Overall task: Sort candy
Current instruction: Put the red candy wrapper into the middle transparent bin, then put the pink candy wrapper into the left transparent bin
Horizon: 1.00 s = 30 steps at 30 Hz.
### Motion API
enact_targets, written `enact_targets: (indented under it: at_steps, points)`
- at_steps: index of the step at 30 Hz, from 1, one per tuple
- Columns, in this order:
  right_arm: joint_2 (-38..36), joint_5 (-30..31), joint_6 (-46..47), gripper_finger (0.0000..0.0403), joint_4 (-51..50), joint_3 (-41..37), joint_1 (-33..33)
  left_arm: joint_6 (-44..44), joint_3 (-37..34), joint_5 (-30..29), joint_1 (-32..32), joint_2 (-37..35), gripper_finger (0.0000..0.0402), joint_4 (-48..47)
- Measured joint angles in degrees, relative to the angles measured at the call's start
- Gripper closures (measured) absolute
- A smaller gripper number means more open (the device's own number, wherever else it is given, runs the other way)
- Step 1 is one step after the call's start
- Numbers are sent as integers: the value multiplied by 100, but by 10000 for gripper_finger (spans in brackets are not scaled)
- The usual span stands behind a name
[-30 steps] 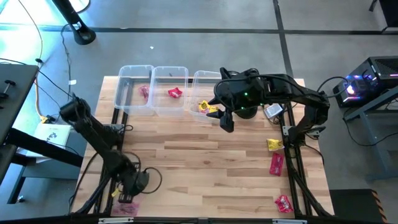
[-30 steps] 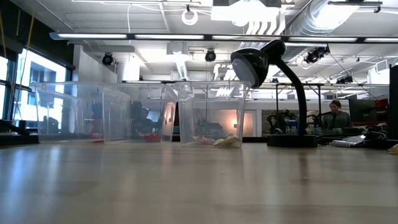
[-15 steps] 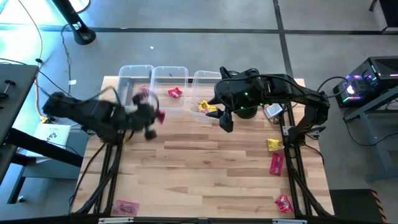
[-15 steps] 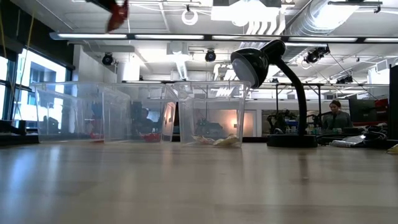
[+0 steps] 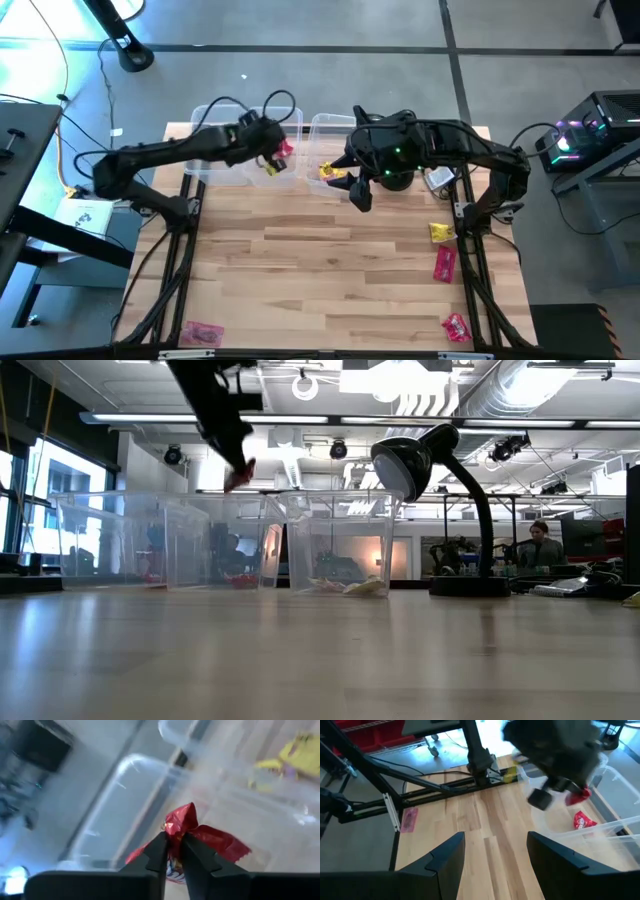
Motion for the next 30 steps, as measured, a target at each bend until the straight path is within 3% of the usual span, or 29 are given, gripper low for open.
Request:
enact_targets:
  at_steps: [3,7,12,15,19,22,26,30]
  points:
    - [0,-2,63,194,-2,0,74,-93,-3,471,274,363,329,-112]
    - [0,0,88,194,-17,0,201,-416,-5,605,283,570,289,-222]
    - [0,-4,23,194,-36,0,316,-384,11,666,134,369,243,-311]
    - [0,-2,-24,194,-49,0,313,-615,319,764,45,118,219,-908]
    - [0,0,-147,194,-175,0,308,-1472,866,1874,-245,-376,196,-1971]
    - [0,-2,-271,194,-323,0,297,-2122,855,2839,-840,-881,188,-2531]
    - [0,-2,-297,194,-462,0,297,-3400,525,2937,-2340,-1414,187,-3323]
    - [0,0,-300,194,-522,-9,297,-4917,-56,3032,-4282,-1560,186,-3221]
